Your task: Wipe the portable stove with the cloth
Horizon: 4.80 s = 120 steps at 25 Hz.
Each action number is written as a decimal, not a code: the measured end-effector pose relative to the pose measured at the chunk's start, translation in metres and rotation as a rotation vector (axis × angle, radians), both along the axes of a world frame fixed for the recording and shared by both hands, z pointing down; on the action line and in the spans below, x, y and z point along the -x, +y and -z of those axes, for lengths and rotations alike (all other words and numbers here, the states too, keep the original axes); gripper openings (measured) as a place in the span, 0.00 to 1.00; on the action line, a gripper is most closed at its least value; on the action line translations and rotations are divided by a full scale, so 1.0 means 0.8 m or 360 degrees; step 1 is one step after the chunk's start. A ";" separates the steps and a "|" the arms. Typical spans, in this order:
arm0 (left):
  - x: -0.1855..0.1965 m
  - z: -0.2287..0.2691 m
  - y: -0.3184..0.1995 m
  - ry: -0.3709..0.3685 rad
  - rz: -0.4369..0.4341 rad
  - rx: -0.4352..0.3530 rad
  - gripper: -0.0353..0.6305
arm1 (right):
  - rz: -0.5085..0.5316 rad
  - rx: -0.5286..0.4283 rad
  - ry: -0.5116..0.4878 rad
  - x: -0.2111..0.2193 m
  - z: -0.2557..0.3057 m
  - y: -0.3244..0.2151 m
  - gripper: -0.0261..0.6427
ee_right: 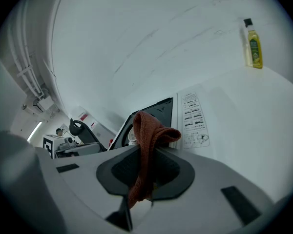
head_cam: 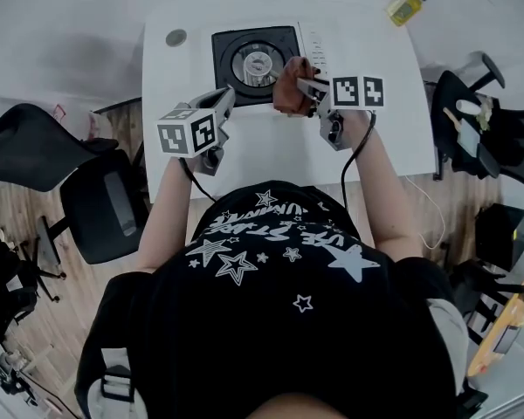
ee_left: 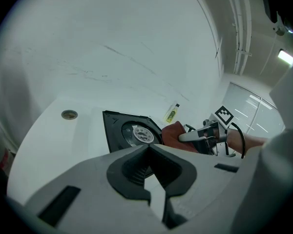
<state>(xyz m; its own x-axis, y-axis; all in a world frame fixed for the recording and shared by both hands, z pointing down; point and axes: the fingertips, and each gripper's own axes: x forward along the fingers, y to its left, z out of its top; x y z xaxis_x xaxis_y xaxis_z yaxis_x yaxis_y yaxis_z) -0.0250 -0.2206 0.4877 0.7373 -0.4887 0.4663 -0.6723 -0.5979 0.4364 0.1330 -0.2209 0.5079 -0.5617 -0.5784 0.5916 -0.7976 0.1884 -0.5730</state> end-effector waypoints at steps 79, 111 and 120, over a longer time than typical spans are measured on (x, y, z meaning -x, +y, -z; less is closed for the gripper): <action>0.038 -0.003 0.100 0.0071 0.0093 0.0030 0.06 | 0.0014 -0.0116 0.0006 0.024 0.037 0.089 0.13; -0.050 0.028 0.297 -0.0004 0.0237 -0.0037 0.06 | 0.0300 -0.0158 -0.0013 -0.038 0.047 0.287 0.13; -0.071 0.023 0.384 0.0007 0.0276 -0.0032 0.06 | 0.0343 -0.0150 -0.0010 -0.053 0.041 0.371 0.13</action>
<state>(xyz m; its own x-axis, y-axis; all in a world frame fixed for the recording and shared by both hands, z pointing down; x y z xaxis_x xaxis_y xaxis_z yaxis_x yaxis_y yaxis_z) 0.0315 0.0865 0.4692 0.6431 -0.6181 0.4521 -0.7643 -0.4819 0.4284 0.1755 0.0758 0.4752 -0.6816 -0.4973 0.5368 -0.7296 0.4066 -0.5498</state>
